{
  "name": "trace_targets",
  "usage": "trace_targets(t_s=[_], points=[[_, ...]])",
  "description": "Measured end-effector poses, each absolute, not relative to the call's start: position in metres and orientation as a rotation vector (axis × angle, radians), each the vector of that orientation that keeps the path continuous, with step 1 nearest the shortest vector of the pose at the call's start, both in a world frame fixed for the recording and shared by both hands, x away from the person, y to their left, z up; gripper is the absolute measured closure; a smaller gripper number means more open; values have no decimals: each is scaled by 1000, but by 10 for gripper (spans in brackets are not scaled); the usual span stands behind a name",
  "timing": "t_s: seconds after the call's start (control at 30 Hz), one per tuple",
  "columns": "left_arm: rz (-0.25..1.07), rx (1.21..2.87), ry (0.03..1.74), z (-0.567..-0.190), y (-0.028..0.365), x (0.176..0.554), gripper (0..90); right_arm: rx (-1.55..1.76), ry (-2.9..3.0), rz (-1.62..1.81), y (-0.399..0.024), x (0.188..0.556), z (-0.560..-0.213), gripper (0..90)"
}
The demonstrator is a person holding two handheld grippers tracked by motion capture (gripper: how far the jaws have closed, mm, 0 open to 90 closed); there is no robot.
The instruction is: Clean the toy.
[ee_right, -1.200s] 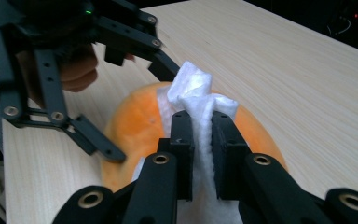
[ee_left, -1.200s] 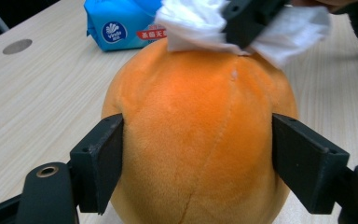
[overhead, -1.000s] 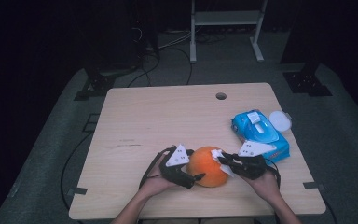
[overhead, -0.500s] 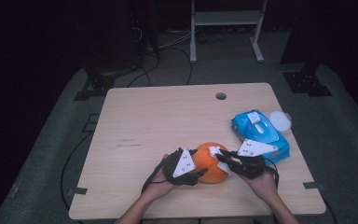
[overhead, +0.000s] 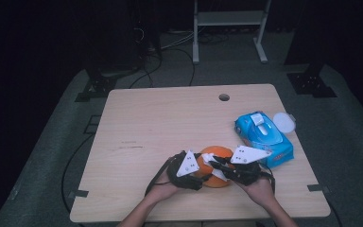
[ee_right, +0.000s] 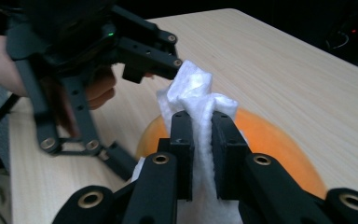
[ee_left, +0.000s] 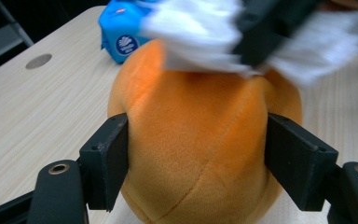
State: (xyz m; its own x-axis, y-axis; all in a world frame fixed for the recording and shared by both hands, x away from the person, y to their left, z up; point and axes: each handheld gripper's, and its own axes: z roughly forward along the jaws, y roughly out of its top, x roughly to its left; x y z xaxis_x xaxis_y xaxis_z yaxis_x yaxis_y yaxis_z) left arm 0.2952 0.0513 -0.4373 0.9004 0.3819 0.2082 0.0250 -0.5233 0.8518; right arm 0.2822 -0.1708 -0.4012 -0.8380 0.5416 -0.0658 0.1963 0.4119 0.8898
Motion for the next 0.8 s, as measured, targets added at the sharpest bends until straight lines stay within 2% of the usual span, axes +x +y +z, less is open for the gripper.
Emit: trace_targets(t_s=[0.1,0.2,0.27,0.33,0.4,0.43,0.47,0.53,0.6,0.7,0.8], points=[[430,2079,281,-438,53,295,252,691,2333,1411,-185,289,-405,791],[394,2058,302,-437,55,299,166,728,2367,1426,-196,290,-413,792],[332,2050,362,-436,57,305,87,706,2370,1407,-197,286,-414,793],[264,2043,410,-439,59,311,52,691,2377,1398,-196,283,-413,793],[168,2051,447,-444,59,316,41,668,2386,1396,-194,282,-413,793],[128,2054,457,-446,58,318,80,654,2395,1396,-191,281,-414,792],[126,2056,450,-447,59,318,80,654,2395,1396,-191,281,-414,792],[187,2058,428,-445,59,315,202,645,2388,1381,-189,280,-414,792],[328,2056,392,-439,57,308,268,650,2368,1395,-187,280,-411,792],[575,2087,272,-431,47,293,305,588,2347,1459,-177,273,-400,791],[584,2104,252,-432,47,292,303,547,2349,1416,-171,271,-401,791]])
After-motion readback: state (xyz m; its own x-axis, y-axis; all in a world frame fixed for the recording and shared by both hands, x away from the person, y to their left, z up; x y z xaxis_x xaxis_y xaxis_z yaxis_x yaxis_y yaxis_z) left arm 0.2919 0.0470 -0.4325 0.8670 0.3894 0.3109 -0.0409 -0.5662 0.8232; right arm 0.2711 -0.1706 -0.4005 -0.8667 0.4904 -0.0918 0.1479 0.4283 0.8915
